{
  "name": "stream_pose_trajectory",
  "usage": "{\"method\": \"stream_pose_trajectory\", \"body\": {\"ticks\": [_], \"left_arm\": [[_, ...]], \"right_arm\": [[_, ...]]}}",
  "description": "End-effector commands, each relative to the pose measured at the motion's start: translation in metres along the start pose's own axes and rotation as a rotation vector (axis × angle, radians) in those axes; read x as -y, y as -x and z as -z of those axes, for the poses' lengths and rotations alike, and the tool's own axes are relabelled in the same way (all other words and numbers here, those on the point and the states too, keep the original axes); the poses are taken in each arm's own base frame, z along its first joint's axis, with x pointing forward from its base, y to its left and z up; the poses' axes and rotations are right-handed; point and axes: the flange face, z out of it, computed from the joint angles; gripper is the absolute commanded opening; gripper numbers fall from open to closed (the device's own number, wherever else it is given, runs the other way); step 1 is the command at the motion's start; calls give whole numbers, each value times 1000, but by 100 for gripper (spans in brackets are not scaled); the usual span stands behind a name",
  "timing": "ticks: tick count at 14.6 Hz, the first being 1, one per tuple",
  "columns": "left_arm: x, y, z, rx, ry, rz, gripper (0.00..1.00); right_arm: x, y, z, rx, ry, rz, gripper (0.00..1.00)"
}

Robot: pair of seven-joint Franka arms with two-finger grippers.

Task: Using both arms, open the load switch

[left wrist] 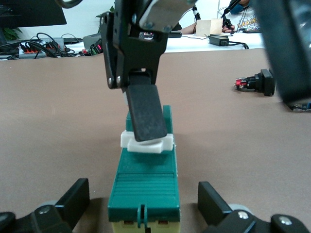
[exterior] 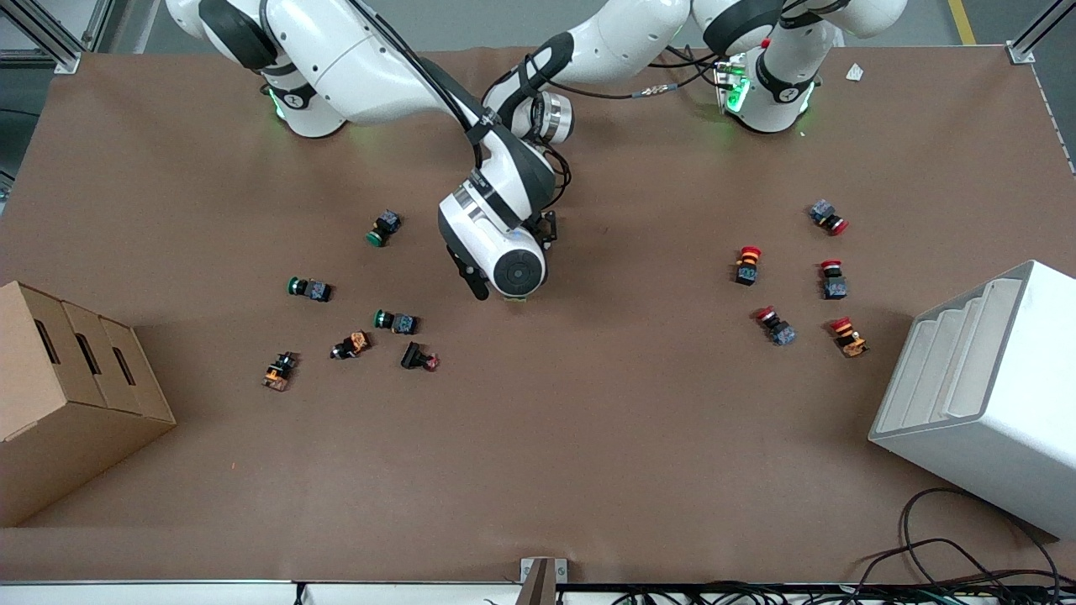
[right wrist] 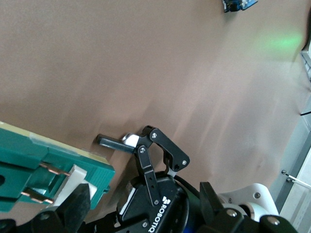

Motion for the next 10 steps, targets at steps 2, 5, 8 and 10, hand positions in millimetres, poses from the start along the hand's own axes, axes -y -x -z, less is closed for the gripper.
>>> {"method": "stream_pose_trajectory", "body": {"ticks": [2,5,8,10], "left_arm": [[1,22,-2,19,5,-16,100],[1,20,-3,18,4,-14,100],[1,18,-2,17,5,-12,100],[-1,12,-4,12,4,-1,100]], "right_arm": [[5,1,-8,15,-31,7,100],[5,2,-8,11,-33,10,100],[3,-4,-2,13,-32,36,100],[-1,-25,20,8,-45,121,100]]}}
